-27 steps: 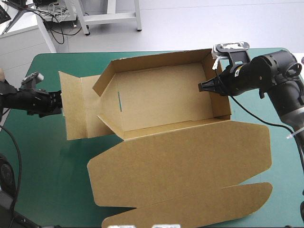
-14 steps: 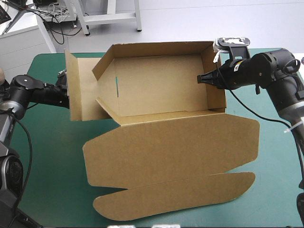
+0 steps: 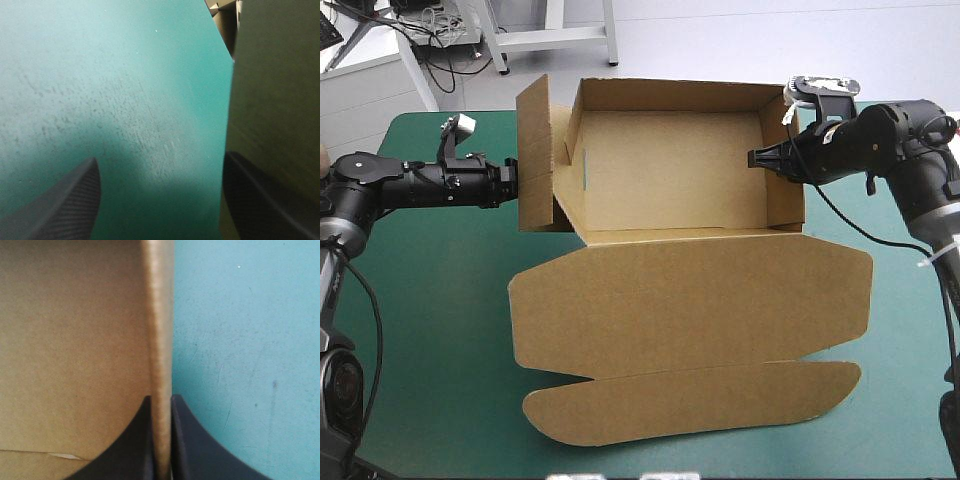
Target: Fold the box
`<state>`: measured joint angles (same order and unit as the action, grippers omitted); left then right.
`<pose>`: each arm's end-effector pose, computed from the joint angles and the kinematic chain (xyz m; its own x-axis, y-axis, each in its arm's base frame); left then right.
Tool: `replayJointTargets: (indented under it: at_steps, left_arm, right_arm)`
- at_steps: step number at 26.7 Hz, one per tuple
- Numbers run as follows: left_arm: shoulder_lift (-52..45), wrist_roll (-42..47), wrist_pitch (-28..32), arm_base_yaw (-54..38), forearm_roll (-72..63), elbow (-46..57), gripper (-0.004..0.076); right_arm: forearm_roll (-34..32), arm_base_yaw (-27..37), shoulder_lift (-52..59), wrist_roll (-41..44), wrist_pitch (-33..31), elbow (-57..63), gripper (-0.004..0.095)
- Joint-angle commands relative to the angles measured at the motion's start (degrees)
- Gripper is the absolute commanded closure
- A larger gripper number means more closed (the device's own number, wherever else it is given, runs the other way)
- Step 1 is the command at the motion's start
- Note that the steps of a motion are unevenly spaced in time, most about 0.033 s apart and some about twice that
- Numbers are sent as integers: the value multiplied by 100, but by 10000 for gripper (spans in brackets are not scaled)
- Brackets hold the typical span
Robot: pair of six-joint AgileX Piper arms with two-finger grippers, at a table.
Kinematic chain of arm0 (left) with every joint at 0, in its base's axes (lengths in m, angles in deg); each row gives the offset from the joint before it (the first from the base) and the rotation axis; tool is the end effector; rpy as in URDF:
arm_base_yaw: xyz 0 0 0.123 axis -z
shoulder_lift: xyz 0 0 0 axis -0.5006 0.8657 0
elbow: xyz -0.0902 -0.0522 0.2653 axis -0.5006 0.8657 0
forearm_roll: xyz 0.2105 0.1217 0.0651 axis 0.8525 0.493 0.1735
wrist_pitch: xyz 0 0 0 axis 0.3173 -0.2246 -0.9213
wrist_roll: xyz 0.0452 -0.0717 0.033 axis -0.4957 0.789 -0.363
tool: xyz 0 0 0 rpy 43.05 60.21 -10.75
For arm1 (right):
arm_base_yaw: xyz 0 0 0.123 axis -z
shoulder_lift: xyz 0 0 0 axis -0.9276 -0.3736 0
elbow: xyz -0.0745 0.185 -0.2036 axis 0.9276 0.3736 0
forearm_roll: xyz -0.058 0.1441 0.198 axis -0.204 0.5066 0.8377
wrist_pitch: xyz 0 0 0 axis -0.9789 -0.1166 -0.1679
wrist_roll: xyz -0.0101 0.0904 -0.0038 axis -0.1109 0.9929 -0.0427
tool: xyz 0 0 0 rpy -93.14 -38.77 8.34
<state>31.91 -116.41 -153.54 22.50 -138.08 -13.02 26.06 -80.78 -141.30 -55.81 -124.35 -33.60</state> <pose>0.3377 -0.0353 0.3508 -0.8110 -0.1369 -0.5688 0.4153 0.5502 -0.7244 0.3140 0.0828 0.4272 -0.7626 -0.0185 -0.6466 -0.1883 0.9627 0.1945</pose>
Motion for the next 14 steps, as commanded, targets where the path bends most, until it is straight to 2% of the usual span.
replayJointTargets:
  at_steps: [1, 14]
  left_arm:
    - [-467, -23, -491, 181, -448, -149, 234]
    - [-1168, -318, -465, 540, -427, -149, 234]
  right_arm:
    - [96, 37, 200, 29, 312, -191, 922]
    - [-140, 37, 200, 29, 205, -181, 922]
